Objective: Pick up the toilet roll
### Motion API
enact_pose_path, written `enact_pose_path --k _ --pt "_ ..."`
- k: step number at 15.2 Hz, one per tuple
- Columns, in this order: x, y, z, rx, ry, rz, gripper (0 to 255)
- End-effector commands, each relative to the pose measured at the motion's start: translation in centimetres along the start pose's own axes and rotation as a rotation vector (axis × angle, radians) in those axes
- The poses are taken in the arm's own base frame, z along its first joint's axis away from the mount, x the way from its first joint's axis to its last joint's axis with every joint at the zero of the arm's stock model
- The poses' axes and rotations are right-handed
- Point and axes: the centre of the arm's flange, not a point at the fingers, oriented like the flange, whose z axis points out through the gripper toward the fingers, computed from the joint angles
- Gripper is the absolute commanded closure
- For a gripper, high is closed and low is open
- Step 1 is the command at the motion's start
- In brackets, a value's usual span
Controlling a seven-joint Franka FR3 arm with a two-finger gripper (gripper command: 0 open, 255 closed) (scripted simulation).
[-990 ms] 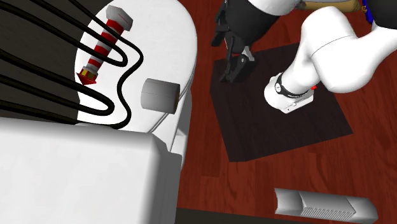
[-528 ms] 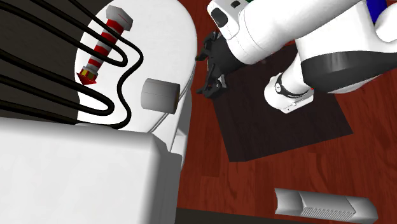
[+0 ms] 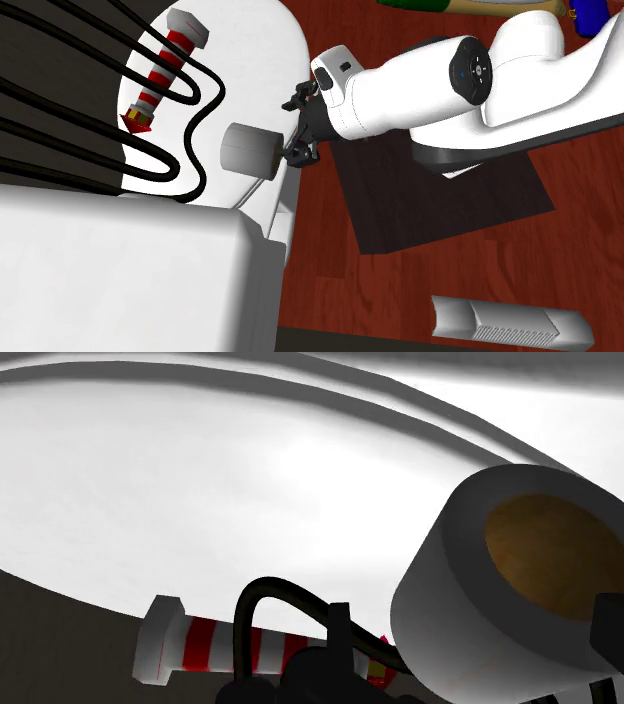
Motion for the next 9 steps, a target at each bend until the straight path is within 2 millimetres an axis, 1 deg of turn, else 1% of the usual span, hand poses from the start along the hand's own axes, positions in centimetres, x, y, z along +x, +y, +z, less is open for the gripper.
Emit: enact_pose_path --k 1,5,7,8,9 --pt "-0.7 -0.1 0.8 0.001 0.007 0.003 0" --pt "-2.3 -0.4 2.6 0.001 0.007 0.003 0" --pt "-2.3 -0.4 2.6 0.001 0.007 0.003 0" --pt "-2.3 -0.4 2.6 0.001 0.007 0.003 255" --pt "-2.3 -0.4 2.6 0.001 0.007 0.003 255"
